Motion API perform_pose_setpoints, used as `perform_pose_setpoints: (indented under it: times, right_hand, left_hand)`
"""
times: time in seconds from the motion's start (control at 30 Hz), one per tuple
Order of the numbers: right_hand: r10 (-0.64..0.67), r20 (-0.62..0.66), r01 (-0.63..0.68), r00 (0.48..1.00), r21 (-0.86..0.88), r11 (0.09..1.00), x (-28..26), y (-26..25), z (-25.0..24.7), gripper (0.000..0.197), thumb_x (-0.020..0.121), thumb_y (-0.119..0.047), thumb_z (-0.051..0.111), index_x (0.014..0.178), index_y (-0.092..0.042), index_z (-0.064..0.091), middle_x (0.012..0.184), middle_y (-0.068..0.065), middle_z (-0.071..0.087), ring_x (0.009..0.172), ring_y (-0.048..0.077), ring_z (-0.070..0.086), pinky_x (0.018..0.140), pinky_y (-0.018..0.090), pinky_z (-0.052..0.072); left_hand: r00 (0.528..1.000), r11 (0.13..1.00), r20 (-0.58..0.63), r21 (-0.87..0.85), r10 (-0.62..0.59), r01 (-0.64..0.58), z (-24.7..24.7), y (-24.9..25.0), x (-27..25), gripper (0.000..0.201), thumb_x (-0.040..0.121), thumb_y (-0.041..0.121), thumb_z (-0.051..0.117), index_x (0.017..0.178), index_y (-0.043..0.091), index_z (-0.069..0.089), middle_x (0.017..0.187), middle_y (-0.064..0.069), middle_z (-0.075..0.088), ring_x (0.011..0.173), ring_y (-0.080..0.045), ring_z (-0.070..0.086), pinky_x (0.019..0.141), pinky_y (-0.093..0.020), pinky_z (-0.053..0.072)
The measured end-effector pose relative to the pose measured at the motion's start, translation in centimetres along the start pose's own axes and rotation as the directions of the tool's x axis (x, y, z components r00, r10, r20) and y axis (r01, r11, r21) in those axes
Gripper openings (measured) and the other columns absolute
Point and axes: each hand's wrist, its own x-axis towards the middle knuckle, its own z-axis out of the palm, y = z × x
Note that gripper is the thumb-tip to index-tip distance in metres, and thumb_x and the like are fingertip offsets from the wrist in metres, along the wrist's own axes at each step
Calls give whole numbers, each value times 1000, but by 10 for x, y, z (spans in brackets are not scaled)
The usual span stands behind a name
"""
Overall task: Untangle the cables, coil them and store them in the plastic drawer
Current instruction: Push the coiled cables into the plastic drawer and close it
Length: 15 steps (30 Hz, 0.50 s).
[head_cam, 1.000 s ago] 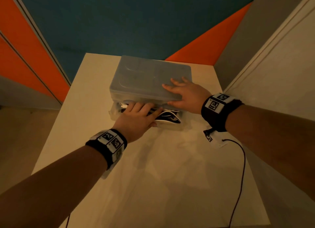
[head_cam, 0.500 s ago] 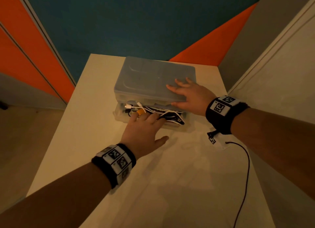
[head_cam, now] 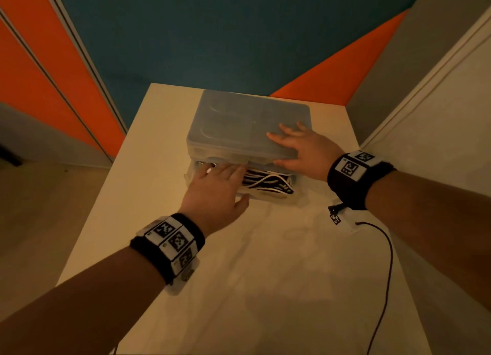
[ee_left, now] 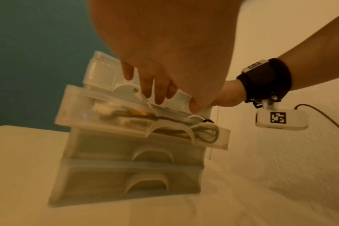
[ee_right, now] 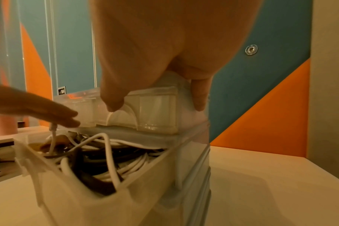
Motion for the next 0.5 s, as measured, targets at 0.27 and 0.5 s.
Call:
perform_pose_setpoints:
  times: [0.27,0.5]
  right_hand:
    - [-1,-63,-2,998,-50,999,-13,-5,12,70,92,-57,46,151,-39,13,162,3,5,147,37,4,118,52,11]
    - [221,-565,-59,795,291,955,-78,-11,59,55,81,-43,56,128,-17,47,124,9,48,114,27,49,100,42,42]
  left_hand:
    - [992,999,124,39,-36,31,29,-15,-18,79,91,60,49,156,26,19,163,6,24,151,-20,21,121,-47,15]
    - [998,997,65,81,10,-15,29,-19,-13,57,92,44,60,144,23,49,148,2,51,136,-26,49,108,-49,36]
